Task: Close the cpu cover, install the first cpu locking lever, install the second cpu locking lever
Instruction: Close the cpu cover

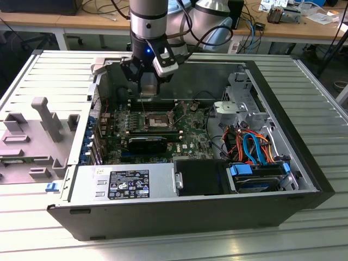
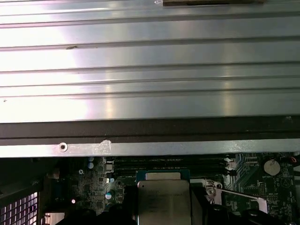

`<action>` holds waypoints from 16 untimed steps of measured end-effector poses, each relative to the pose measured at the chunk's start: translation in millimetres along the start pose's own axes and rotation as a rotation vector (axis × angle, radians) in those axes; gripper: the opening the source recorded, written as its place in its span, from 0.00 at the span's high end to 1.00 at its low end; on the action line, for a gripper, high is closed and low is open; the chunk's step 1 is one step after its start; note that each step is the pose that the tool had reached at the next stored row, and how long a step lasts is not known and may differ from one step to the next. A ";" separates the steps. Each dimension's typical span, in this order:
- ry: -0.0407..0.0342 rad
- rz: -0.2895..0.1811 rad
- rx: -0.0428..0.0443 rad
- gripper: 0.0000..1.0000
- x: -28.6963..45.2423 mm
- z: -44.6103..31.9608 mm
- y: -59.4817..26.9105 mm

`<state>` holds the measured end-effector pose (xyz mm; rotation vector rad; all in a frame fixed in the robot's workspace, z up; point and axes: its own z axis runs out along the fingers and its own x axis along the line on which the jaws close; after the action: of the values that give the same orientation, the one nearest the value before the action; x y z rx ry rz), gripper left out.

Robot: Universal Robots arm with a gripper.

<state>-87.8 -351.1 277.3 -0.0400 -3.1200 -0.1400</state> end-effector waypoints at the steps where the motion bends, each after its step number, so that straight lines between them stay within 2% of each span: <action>1: 0.0000 0.000 0.0000 0.45 0.1 0.4 0.0; 16: 0.0001 0.000 0.0001 0.45 2.0 5.2 -0.5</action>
<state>-89.9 -351.1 272.1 -0.0400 -3.1199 -0.1398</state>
